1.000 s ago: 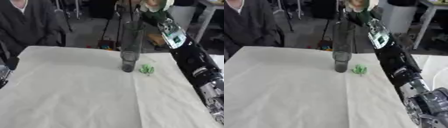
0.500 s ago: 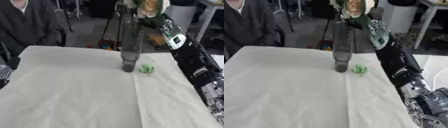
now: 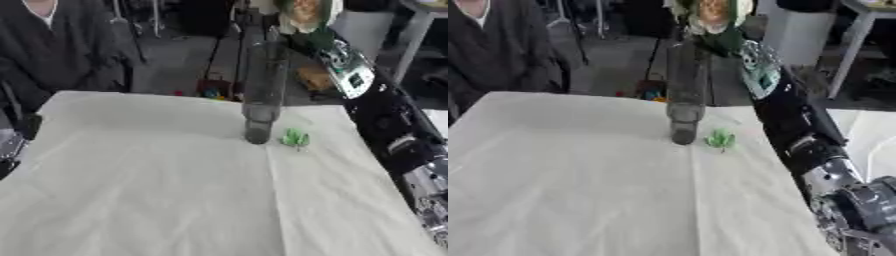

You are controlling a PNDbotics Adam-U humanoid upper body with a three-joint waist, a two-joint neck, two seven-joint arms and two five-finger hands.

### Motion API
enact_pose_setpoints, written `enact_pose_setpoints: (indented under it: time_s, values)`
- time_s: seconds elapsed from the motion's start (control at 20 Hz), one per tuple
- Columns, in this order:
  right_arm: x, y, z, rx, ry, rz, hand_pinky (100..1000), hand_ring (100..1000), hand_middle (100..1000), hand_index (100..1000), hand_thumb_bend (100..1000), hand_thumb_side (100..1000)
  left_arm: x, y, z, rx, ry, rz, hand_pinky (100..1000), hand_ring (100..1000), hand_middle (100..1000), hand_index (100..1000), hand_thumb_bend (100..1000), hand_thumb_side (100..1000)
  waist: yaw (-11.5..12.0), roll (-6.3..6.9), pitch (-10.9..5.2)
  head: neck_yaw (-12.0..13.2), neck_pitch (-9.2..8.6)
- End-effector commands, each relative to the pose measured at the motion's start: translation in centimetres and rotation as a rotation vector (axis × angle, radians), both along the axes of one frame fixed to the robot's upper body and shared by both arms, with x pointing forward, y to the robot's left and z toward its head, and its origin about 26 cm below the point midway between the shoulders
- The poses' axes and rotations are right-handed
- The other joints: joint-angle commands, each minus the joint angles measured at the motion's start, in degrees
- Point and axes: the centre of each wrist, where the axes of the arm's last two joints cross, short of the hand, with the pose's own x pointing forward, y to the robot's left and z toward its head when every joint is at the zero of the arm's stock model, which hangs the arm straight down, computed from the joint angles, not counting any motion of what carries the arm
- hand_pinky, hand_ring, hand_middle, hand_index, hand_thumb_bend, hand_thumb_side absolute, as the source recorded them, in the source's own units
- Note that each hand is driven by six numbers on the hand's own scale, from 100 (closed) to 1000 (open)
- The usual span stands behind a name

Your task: Arrange flowers into the vase.

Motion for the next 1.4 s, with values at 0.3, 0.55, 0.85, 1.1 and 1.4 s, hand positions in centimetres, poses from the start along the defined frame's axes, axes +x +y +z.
enact_pose_setpoints:
  time_s: [0.3, 0.55, 0.85, 1.1, 1.4]
  values:
    - [-0.1, -0.5, 2.8, 0.057, -0.011, 0.008, 832, 947, 846, 926, 100, 1000, 0.0, 0.8, 0.8, 0.019, -0.022, 0.017, 603, 429, 468, 390, 746, 331, -0.32, 0.08, -1.48, 0.37, 0.32]
    - [0.0, -0.4, 3.1, 0.031, 0.045, 0.045, 841, 957, 851, 933, 100, 1000, -0.1, 0.9, 0.6, 0.021, -0.016, 0.022, 604, 429, 468, 391, 747, 331, -0.62, -0.08, -1.93, 0.66, 0.65]
    - [0.0, -0.5, 3.4, -0.030, 0.109, 0.101, 853, 966, 865, 945, 100, 1000, -0.1, 1.2, 0.4, 0.024, -0.010, 0.029, 604, 429, 468, 391, 747, 331, -1.30, -0.32, -2.41, 0.99, 1.03]
    - [0.0, -0.8, 2.7, -0.068, 0.168, 0.114, 855, 969, 868, 951, 100, 1000, -0.2, 1.2, 0.3, 0.023, -0.008, 0.032, 605, 429, 468, 390, 747, 331, -1.58, -0.34, -2.49, 0.94, 0.86]
    - [0.1, -0.9, 1.1, -0.092, 0.212, 0.107, 857, 973, 870, 958, 100, 1000, -0.2, 1.2, 0.2, 0.020, -0.007, 0.031, 605, 428, 468, 390, 748, 331, -1.28, -0.18, -2.37, 0.84, 0.73]
